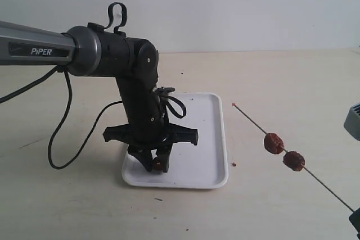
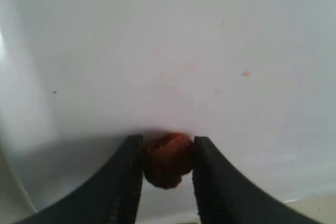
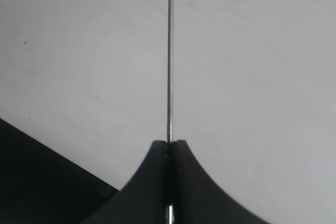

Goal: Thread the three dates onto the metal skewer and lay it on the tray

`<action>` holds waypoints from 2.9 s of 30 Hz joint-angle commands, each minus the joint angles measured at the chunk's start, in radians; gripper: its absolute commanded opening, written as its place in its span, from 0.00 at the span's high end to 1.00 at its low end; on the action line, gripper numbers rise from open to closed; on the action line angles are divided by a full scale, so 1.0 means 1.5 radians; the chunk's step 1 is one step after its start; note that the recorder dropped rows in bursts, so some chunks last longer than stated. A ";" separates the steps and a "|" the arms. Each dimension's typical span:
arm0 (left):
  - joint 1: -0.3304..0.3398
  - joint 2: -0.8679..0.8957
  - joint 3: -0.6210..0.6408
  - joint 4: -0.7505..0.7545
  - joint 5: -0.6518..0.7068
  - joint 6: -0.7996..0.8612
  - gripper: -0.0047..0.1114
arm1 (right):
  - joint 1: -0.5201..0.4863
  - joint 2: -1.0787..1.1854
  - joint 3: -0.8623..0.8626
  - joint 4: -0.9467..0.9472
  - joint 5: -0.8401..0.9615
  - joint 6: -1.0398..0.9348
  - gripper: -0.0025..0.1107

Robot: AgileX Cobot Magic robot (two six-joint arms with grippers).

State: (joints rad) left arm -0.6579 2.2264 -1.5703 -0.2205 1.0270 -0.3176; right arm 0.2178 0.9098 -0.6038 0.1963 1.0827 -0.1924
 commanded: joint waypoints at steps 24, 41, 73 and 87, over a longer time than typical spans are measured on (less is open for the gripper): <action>0.001 0.002 -0.002 0.011 -0.006 0.006 0.69 | -0.002 0.000 0.003 0.005 -0.011 -0.006 0.98; 0.001 -0.022 -0.037 0.025 -0.026 0.396 0.75 | -0.002 0.032 0.003 0.012 0.017 -0.006 0.98; 0.001 -0.027 -0.133 -0.095 0.129 1.365 0.75 | -0.002 0.175 0.003 0.166 0.021 -0.151 0.98; 0.001 -0.027 -0.133 -0.096 0.129 1.452 0.75 | -0.002 0.200 0.003 0.172 -0.026 -0.173 0.98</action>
State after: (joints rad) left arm -0.6579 2.2011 -1.7615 -0.3478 1.2130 1.8475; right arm 0.2178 1.1964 -0.6015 0.4396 1.0508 -0.4318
